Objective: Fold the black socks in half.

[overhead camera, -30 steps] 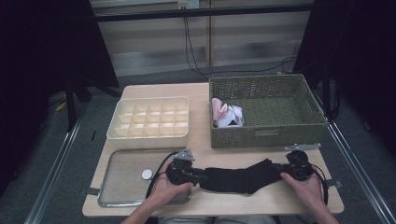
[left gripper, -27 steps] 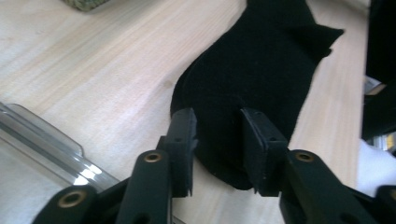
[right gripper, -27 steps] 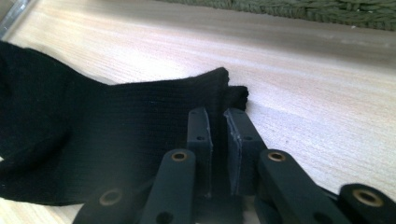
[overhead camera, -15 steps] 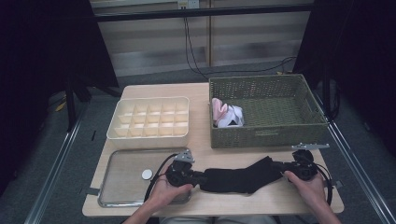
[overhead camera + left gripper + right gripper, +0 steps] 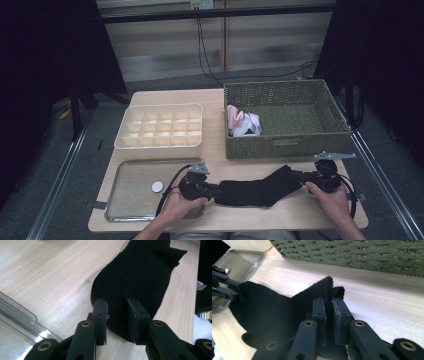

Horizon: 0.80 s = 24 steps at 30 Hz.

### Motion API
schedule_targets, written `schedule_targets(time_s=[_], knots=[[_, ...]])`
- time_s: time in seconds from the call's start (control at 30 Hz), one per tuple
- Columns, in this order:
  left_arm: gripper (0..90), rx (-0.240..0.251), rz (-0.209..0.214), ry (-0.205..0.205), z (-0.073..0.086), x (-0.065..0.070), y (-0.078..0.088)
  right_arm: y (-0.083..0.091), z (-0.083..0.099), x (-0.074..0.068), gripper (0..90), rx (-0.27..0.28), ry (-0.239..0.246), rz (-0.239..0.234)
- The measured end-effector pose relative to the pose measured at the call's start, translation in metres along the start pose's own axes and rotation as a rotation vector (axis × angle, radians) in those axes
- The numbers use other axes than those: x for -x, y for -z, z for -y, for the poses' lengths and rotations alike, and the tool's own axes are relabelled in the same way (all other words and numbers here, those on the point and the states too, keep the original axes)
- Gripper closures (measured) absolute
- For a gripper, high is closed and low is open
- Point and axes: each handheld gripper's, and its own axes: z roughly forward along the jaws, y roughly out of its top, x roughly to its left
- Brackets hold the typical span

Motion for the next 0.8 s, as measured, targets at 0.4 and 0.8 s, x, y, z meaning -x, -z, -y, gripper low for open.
schedule_targets(time_s=[0.4,0.8], knots=[[70.1,0.004,0.004,0.007,0.000,-0.001,-0.002,0.003,-0.007,-0.007,81.6,0.031,0.014,-0.044],[71.2,0.002,-0.008,0.000,-0.003,0.000,-0.006,0.005,-0.015,-0.024,81.6,0.036,0.042,-0.078]])
